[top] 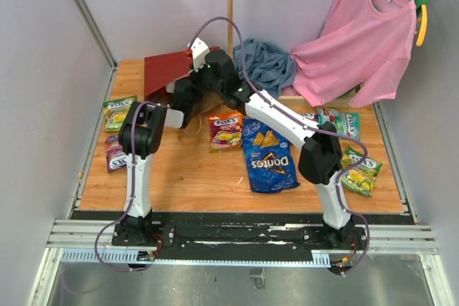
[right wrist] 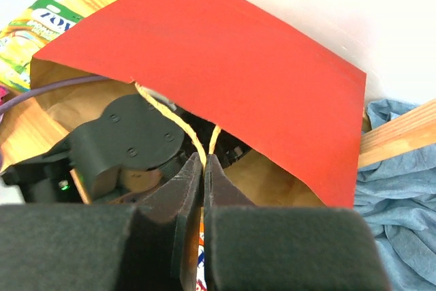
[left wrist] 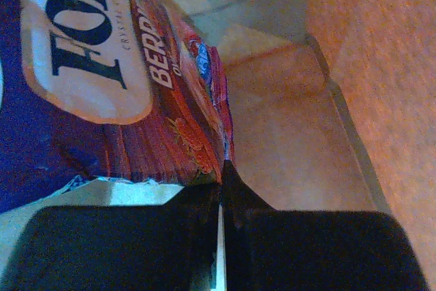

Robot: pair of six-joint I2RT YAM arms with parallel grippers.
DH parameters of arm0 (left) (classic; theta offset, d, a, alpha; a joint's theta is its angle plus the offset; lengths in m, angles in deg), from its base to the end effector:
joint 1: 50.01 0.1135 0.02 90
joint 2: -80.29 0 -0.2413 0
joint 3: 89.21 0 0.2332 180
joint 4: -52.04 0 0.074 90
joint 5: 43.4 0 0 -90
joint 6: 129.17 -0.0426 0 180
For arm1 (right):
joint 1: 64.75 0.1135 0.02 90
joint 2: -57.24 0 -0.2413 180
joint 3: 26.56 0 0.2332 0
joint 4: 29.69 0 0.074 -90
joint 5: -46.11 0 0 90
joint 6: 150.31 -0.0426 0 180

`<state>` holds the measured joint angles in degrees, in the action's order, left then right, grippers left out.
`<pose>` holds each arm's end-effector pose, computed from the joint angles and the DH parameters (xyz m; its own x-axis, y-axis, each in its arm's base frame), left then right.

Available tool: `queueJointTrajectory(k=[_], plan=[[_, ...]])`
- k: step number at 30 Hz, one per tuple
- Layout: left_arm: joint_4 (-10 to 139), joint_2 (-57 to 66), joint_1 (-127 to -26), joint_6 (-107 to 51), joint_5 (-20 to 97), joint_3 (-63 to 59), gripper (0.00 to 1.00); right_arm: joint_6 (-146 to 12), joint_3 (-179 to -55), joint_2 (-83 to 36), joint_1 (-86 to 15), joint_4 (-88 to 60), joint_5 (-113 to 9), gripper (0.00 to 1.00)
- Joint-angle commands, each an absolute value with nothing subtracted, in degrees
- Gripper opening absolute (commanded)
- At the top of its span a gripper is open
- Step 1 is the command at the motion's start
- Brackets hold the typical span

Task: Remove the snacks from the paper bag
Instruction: Take out the snack from the paper bag.

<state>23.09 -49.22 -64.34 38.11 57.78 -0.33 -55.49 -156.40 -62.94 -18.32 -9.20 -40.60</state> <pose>0.4515 -0.1068 0.1244 -0.1006 -0.9620 -0.2539 -0.1784 0.2685 -0.9466 0.3365 0.3502 0.3393 -0.0715 -0.1969 -0.9778 -0.6929 0.7149 -0.0933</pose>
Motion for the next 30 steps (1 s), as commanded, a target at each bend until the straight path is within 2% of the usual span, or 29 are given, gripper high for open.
queueJointTrajectory(k=[1, 8, 16, 22, 30], plan=[[17.3, -42.7, -64.1, 35.6, 50.5, -4.9, 0.0, -57.6, -161.7, -65.8, -18.9, -7.9, -36.8, 0.01], [13.7, -36.3, -63.9, 34.2, 42.7, -13.9, 0.0, -59.2, -166.2, -68.4, -18.9, -5.0, -34.3, 0.01], [20.1, -26.0, -64.0, 23.0, 43.5, -21.7, 0.0, -58.7, -164.2, -66.6, -19.0, -4.9, -34.4, 0.01], [19.9, -19.7, -64.8, 21.1, 41.0, -30.5, 0.01, -57.5, -162.6, -65.7, -19.5, -5.5, -33.6, 0.01], [23.1, -2.1, -67.6, 16.3, 41.8, -41.1, 0.01, -58.6, -163.6, -66.4, -20.8, -5.5, -34.2, 0.01]])
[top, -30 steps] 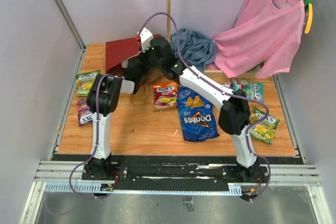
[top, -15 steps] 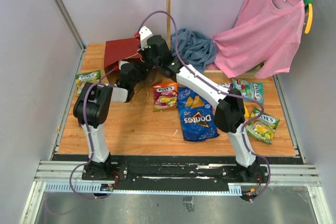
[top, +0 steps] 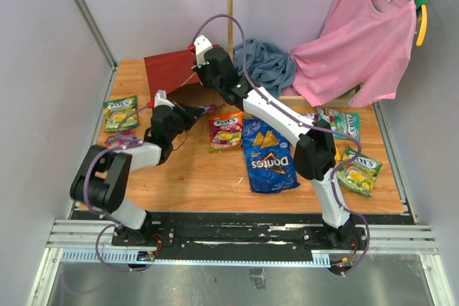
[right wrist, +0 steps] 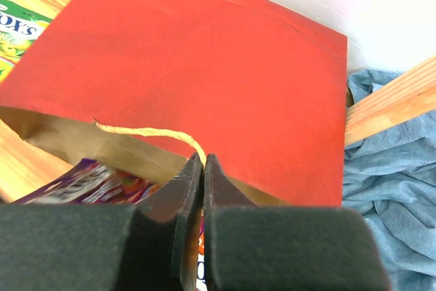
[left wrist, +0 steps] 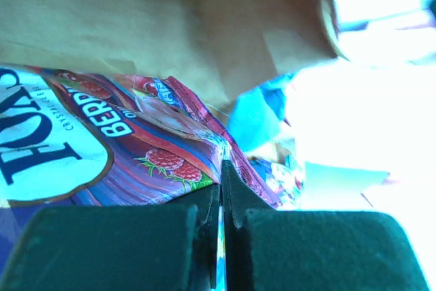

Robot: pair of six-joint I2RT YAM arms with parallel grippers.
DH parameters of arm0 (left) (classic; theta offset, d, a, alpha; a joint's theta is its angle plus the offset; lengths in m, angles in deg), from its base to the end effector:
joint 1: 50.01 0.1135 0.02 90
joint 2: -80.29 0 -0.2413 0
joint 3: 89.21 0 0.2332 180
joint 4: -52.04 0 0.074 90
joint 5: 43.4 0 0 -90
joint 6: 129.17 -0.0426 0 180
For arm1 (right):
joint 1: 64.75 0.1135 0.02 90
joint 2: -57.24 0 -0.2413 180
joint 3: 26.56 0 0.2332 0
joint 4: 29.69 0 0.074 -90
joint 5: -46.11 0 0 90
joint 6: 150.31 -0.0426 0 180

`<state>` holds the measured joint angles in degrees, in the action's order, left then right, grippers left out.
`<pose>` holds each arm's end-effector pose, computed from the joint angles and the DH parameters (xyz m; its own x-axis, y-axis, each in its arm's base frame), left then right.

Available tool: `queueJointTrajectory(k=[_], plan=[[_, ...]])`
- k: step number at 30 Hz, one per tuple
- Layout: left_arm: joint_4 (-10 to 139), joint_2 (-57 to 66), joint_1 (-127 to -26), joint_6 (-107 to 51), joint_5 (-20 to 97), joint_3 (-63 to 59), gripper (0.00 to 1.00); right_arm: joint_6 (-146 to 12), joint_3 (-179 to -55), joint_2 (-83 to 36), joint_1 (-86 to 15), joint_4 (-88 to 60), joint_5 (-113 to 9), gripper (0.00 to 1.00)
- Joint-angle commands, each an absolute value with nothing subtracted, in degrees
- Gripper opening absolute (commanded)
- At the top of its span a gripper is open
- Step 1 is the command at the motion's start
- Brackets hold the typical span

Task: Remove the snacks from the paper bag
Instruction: Take out the snack from the paper bag, then place the snack at the center of the board.

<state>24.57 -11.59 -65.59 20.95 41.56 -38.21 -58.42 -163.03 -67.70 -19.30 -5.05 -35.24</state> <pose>0.3048 -0.0889 0.1750 -0.4146 -0.7810 -0.4669 -0.0194 0.5206 -0.8536 0.3552 0.3517 0.3316 -0.1392 -0.1879 -0.9723 -0.6067 0.7922 -0.0662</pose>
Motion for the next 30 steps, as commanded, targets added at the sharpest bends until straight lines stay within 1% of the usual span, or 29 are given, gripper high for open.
queueJointTrajectory(k=[1, 7, 12, 15, 17, 20, 24, 28, 30], plan=[[23.8, 0.4, -68.4, 15.7, 41.9, -42.7, 0.01, -58.6, -163.6, -66.3, -20.8, -5.5, -34.2, 0.01], [31.4, 17.1, -72.1, 14.3, 45.5, -51.6, 0.01, -58.4, -163.1, -66.1, -21.3, -6.0, -34.4, 0.01], [41.8, 31.0, -73.7, 13.2, 48.4, -55.0, 0.01, -58.8, -162.7, -66.1, -21.3, -6.7, -35.1, 0.01], [47.2, 37.8, -74.4, 13.6, 48.6, -57.0, 0.01, -58.9, -163.2, -66.4, -21.4, -6.7, -35.6, 0.01], [48.2, 40.7, -75.5, 14.9, 48.0, -59.4, 0.01, -58.8, -164.0, -66.9, -21.4, -6.4, -35.7, 0.01], [48.2, 41.3, -78.6, 16.7, 47.0, -62.6, 0.0, -58.7, -165.4, -67.8, -21.4, -6.0, -35.8, 0.01], [44.4, 38.1, -85.6, 19.0, 47.5, -67.0, 0.01, -59.0, -165.5, -68.4, -21.4, -5.8, -36.0, 0.01], [40.2, 35.2, -93.5, 21.3, 53.9, -69.4, 0.0, -59.4, -164.9, -68.6, -21.4, -5.9, -36.2, 0.01], [38.9, 34.0, -95.3, 21.8, 55.9, -69.2, 0.01, -59.5, -164.5, -68.4, -21.4, -6.0, -36.2, 0.01]])
